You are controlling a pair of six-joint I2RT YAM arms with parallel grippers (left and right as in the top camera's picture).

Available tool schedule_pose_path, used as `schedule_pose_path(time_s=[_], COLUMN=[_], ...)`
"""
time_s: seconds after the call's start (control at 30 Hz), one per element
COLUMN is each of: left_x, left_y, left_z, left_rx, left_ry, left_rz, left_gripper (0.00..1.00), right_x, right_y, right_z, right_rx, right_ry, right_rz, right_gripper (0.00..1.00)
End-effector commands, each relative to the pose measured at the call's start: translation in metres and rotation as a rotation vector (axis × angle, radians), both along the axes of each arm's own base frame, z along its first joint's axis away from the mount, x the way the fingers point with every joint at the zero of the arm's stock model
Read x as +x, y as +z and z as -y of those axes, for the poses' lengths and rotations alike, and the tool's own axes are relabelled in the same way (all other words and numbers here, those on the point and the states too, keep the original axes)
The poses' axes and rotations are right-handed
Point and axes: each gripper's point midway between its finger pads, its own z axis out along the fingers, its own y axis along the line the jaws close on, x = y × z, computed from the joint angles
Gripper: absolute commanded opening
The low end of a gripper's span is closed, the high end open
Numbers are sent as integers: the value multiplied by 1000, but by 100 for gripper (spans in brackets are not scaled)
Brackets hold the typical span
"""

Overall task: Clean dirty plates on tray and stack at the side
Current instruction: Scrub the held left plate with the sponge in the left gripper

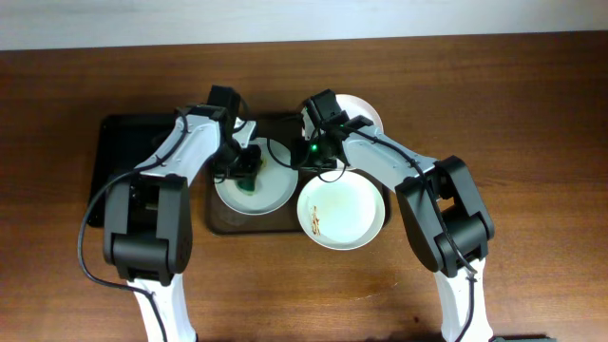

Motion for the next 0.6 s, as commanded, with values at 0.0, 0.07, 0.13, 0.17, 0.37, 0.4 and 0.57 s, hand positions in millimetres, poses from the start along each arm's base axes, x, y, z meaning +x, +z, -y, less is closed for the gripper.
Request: schedule_pose_path(time_s=[0.0,0.07,0.13,0.17,0.37,0.4,0.57], left_x=[-20,-14,-5,8,65,64,36], left_y=[-14,-18,-17,-17,-10,-9,-6], left_z=[-34,-82,-104,-102,-26,-11,17], left_rx=[42,264,393,390,224,177,-107], left_ry=[89,264,353,368,291,268,150], left_rz=[-117,-101,-47,10,258,255,95], left_gripper=[1,1,1,1,1,1,1], right_x=[1,0,0,1,-1,-1,-1], right_y=[-3,-3,-3,-3,-3,-3,-4], right_z=[1,1,1,1,1,1,2], right_rx=[-11,-12,-11,-12,-15,-15,-15], right_ry=[-8,-8,-8,-8,-8,-8,-8], right_rz=[-2,-3,-2,-2,-8,-8,-9], right_gripper=[4,4,4,4,4,4,4])
